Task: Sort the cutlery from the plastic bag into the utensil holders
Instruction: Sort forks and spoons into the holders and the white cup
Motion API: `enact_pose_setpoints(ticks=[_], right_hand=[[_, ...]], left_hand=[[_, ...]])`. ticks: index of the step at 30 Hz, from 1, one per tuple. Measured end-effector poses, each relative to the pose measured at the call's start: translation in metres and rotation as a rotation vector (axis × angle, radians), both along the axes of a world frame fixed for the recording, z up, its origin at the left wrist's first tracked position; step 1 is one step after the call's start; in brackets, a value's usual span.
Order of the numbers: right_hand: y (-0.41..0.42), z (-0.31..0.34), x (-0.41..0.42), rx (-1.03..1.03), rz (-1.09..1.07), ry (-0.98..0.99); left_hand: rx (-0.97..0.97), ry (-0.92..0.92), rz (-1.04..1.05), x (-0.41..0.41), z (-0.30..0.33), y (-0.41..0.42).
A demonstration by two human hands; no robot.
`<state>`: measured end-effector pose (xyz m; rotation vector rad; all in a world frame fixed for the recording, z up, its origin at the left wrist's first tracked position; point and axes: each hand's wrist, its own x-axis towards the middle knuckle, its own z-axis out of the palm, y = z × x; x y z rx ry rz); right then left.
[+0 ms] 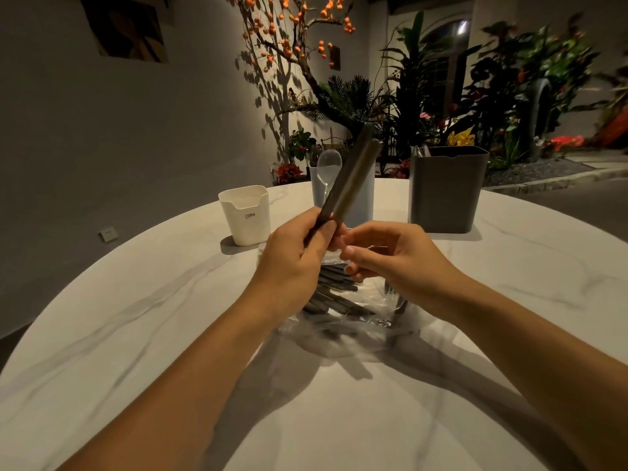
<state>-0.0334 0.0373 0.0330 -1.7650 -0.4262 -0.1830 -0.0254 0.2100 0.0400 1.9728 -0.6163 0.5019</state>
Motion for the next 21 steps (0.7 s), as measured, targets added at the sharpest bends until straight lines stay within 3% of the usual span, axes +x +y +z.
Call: enact_pose_setpoints(ticks=[4,7,10,15,21], right_hand=[[0.004,-0.001,0.001,-0.059,-0.036,-0.058],[0.008,-0.004,0.002,-0.110,-0.047,-0.060],[0.011,-0.006,0.000,-0.061,0.021,0.008],[0.012,-0.004,-0.003,-0.058,0.091,0.057],[0.011,-0.007,-0.005,-0.173,0.055,0.012]], left_hand=[[-0.268,0.075,-0.054,-0.002,0.009,-0.001],[-0.568,0.254,-0.156,-0.002,0.016,-0.001],[-0.712,0.396,-0.246,-0.002,0.017,-0.001],[-0.746,0.495,-0.291,-0.001,0.016,0.002],[-0.566,0.539,-0.243,-0.003,0.005,0.000]])
